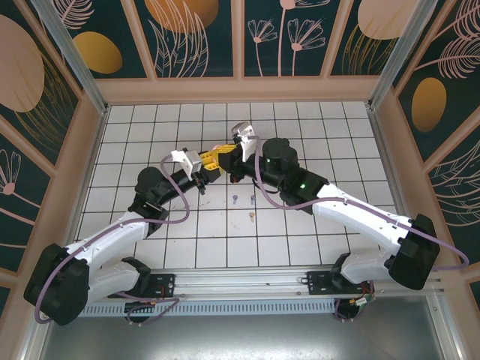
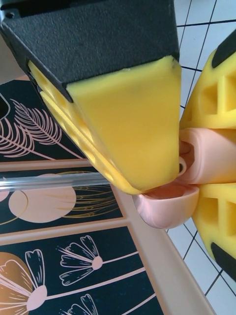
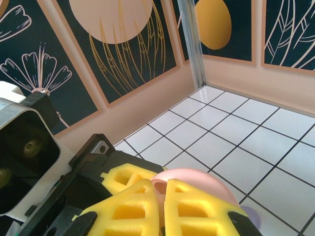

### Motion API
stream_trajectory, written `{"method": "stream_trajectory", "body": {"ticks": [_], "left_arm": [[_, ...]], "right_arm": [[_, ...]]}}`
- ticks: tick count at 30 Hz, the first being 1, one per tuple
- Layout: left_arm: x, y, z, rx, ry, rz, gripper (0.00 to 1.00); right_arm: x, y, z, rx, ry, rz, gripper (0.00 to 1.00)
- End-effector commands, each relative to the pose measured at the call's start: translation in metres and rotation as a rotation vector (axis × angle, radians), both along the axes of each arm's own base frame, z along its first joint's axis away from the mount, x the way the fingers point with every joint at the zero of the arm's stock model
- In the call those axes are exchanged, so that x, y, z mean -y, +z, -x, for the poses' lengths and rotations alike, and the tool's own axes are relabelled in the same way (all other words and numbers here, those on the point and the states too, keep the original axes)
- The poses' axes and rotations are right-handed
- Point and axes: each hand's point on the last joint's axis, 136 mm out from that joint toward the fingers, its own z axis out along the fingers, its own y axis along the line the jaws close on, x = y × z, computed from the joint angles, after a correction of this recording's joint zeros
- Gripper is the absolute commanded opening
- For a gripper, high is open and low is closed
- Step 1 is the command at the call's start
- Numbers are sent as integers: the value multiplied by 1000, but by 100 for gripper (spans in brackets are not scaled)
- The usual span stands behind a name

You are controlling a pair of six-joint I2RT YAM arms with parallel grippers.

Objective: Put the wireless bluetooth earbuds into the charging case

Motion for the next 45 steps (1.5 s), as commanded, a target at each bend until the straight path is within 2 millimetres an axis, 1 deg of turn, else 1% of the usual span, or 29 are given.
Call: {"method": "stream_trajectory", "body": {"ticks": [1, 6, 8, 9, 10, 12, 13, 15, 16, 20, 23, 26, 28, 31, 33, 36, 38, 39, 43, 45], "left_arm": [[-5, 55, 14, 169, -10, 102, 0], [-5, 57, 15, 175, -16, 103, 0], [-5, 57, 14, 173, -16, 103, 0], [-4, 57, 14, 169, -18, 103, 0], [-4, 56, 14, 167, -18, 101, 0], [-4, 54, 13, 161, -16, 99, 0], [-4, 53, 13, 158, -15, 97, 0], [-4, 50, 12, 151, -12, 94, 0], [-4, 49, 12, 150, -11, 93, 0], [-6, 42, 12, 148, -3, 90, 0], [-7, 38, 13, 147, 3, 91, 0], [-9, 37, 14, 154, 9, 94, 0], [-10, 36, 14, 157, 14, 94, 0], [-11, 35, 15, 165, 22, 94, 0], [-12, 33, 15, 166, 23, 94, 0], [-13, 31, 16, 161, 25, 100, 0], [-14, 30, 16, 158, 29, 103, 0], [-14, 31, 16, 156, 33, 104, 0], [-17, 31, 12, 141, 59, 103, 0], [-17, 31, 12, 135, 61, 106, 0]], "right_arm": [[-15, -43, 29, -93, 150, 135, 6], [-15, -46, 27, -98, 144, 165, 7], [-14, -45, 23, -100, 120, 164, 11], [-13, -42, 20, -98, 101, 159, 17], [-11, -39, 15, -102, 70, 152, 26], [-7, -32, 9, -100, 27, 135, 38], [-3, -27, 6, -100, 1, 122, 46], [2, -14, 3, -99, -26, 86, 55], [6, -6, 2, -96, -43, 61, 59], [22, 24, 4, -93, -86, -33, 69], [40, 47, 7, -90, -122, -109, 75], [59, 58, 8, -104, -171, -156, 77], [73, 55, 6, -126, -222, -169, 77], [93, 35, -1, -185, -307, -169, 78], [104, 8, -6, -245, -359, -146, 78], [120, -45, -14, -343, -461, -81, 78], [131, -86, -15, -434, -533, -31, 78], [135, -102, -15, -472, -561, -7, 78], [147, -172, -7, -650, -660, 133, 76], [148, -197, -2, -714, -677, 200, 73]]}}
